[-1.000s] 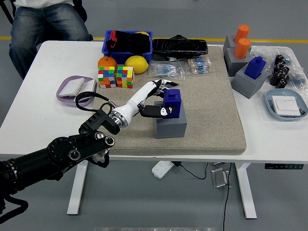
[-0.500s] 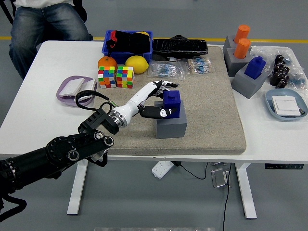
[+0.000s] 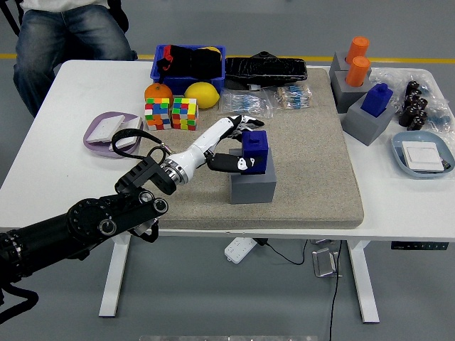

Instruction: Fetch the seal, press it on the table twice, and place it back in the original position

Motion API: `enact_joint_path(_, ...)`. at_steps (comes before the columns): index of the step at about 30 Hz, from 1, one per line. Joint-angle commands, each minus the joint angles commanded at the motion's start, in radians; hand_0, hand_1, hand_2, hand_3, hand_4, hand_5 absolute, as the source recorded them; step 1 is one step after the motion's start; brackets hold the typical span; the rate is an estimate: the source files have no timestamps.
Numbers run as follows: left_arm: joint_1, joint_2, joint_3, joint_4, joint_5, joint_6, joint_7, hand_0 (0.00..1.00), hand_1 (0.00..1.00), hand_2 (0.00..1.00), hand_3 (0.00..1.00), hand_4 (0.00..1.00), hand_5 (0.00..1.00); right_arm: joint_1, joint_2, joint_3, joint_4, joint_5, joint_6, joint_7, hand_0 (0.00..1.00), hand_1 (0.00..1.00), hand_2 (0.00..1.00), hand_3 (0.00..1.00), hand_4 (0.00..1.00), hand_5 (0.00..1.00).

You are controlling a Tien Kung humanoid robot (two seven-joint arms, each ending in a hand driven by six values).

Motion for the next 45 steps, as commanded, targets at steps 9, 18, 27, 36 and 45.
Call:
enact_joint_path(9,-0.003,0.000,0.008,0.002,0.010,0.000,0.002,0.659,0.489,0.440,0.794,0.668,0.002,0.002,-0.001,0.004,0.001,-0.001,0.000,0.001,0.915,0.783,0.785,0.786,0.940,0.622)
enact_joint_path(18,-0.004,0.001,0.009,0.005,0.021,0.002,0.004,0.658,0.488,0.437,0.793,0.666,0.002,0.002,0.001,0.003,0.001,-0.001,0.000,0.001,0.915,0.783,0.785,0.786,0.940,0.623)
enact_joint_path(27,-0.009,0.005,0.013,0.004,0.038,-0.001,0.011,0.658,0.488,0.437,0.793,0.664,0.002,0.001,-0.001,0.004,0.000,-0.002,0.000,0.002,0.915,0.781,0.785,0.786,0.941,0.624)
enact_joint_path(36,-0.009,-0.001,0.020,0.004,0.036,-0.003,0.013,0.659,0.487,0.432,0.791,0.664,0.002,0.003,0.000,0.005,0.002,-0.001,0.000,0.003,0.915,0.782,0.784,0.786,0.941,0.624)
enact_joint_path(45,-0.006,-0.004,0.024,0.011,0.032,0.000,0.010,0.659,0.487,0.433,0.791,0.661,0.002,0.001,0.001,0.005,0.000,-0.002,0.000,0.003,0.915,0.782,0.783,0.785,0.942,0.626)
